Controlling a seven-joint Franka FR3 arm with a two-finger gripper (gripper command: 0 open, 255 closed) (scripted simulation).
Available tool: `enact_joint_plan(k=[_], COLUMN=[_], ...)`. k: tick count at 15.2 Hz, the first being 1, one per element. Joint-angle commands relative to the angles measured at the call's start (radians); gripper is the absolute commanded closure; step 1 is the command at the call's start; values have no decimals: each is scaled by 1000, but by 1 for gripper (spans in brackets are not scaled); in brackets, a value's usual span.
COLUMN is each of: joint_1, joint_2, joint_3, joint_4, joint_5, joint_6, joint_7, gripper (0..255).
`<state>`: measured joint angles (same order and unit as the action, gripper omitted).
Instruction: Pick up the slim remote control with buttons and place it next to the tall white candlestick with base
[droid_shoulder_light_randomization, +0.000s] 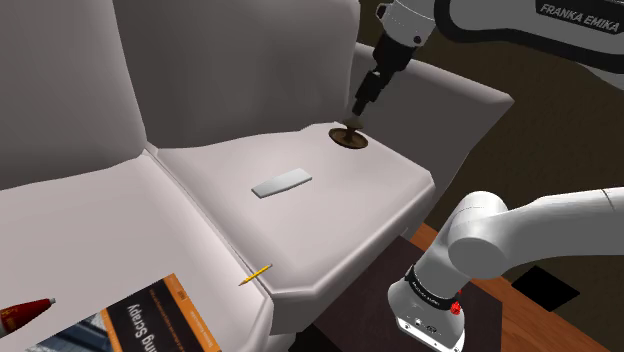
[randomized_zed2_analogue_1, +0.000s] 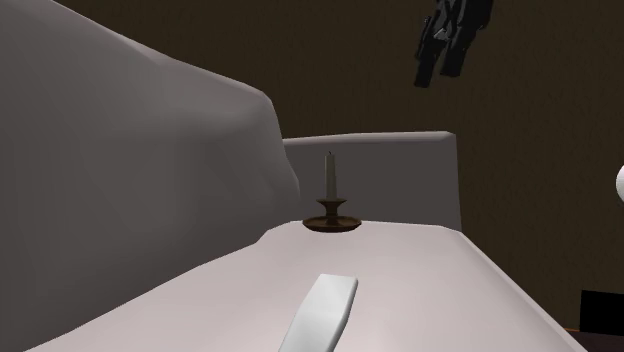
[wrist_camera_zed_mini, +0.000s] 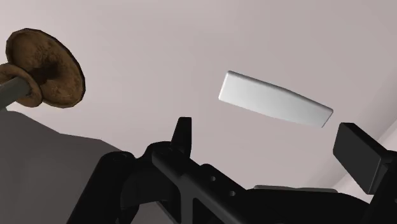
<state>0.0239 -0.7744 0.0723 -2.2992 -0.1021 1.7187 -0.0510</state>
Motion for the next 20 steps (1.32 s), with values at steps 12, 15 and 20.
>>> enact_joint_plan(k=[12,15,20], joint_1=[161,204,266], joint_2=[299,397,564], joint_3=[-184,-220,-258], joint_4=[-59,-52,-27], joint_5=[-11,2,40], joint_6=[291,356,447], joint_7=[-566,-723,-985], gripper=[0,0,0])
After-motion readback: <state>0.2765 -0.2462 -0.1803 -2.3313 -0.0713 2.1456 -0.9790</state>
